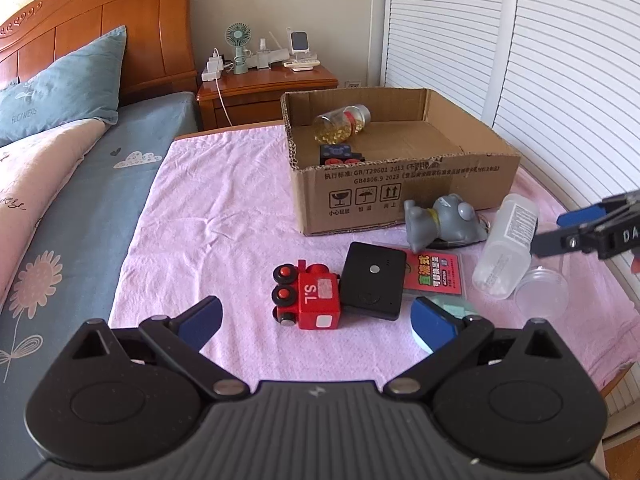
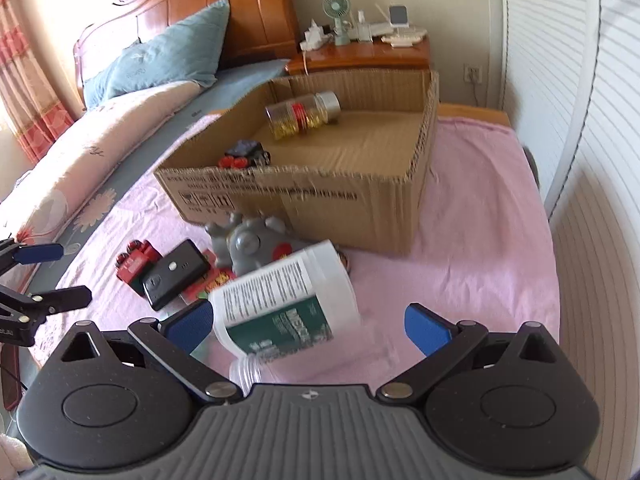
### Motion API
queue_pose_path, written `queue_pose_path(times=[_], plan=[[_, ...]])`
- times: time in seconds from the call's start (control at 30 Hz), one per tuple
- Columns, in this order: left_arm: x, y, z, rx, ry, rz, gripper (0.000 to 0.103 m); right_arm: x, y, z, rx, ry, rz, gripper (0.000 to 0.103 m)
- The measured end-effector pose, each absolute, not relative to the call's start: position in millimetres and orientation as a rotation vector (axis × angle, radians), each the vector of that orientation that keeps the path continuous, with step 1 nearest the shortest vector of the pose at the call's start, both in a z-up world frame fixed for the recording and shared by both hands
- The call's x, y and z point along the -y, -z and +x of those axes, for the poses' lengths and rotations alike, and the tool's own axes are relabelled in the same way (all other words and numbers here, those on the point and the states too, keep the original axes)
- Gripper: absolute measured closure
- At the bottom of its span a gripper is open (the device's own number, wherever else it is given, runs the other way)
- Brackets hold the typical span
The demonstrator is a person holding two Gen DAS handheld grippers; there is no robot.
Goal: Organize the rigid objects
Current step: 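Move left tool to the red S.L train while right tool approaches the clear jar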
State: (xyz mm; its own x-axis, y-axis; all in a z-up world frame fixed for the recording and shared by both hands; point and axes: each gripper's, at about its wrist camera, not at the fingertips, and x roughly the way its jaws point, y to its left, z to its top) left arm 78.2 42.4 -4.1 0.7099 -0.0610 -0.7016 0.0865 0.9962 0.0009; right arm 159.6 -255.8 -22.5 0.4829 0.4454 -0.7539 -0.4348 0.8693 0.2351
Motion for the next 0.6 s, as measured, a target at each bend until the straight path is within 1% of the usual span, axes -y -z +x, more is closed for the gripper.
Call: queue_pose_path(times=[0.3,0.6], plan=[[-50.3,18.9,83.0,-0.807,0.077,0.003,0.003,249.3,38.2,114.6,-0.993,-0.496,0.025,0.0],[-39.8,33.8,94.1,-0.808,0.073,0.041,0.003,229.1,61.5,90.5,-0.955,-0.369,-0.105,0.0]])
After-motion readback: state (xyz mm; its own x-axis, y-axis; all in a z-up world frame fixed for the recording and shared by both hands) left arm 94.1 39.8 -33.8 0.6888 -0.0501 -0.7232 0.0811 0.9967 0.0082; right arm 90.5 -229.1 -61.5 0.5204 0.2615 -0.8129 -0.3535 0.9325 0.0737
